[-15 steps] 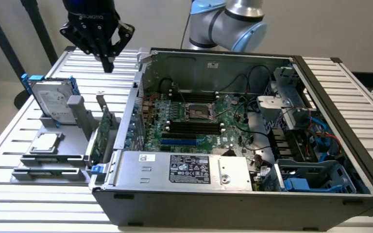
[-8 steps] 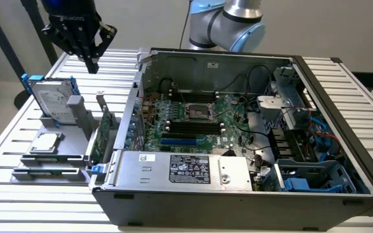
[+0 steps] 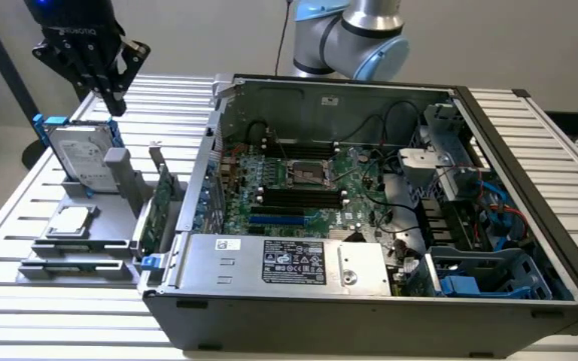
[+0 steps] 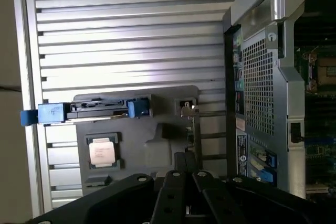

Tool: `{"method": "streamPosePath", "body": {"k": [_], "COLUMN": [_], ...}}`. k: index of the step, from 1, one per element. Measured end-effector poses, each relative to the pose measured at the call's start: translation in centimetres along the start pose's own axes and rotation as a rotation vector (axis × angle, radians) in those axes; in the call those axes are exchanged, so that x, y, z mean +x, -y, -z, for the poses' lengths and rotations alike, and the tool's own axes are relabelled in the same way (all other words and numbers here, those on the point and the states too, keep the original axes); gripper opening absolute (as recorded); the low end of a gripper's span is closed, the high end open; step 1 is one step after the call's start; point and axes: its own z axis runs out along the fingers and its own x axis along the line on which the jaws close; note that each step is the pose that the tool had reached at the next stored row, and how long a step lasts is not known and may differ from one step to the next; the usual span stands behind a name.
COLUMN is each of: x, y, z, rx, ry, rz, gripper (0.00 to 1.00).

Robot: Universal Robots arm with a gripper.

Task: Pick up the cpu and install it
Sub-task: 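Reach for the cpu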

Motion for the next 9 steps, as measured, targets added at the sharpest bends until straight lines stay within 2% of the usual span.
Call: {"method": "streamPosePath", "body": {"k": [4, 9], "x": [1.8, 4.1], "y": [0.14, 0.32], "z": [-0.23, -0.58], "rx": [0.0033, 0.0105], "ry": [0.0003, 0.0009], "rz": [0.000, 0.000], "gripper": [0.11, 0.11]}}
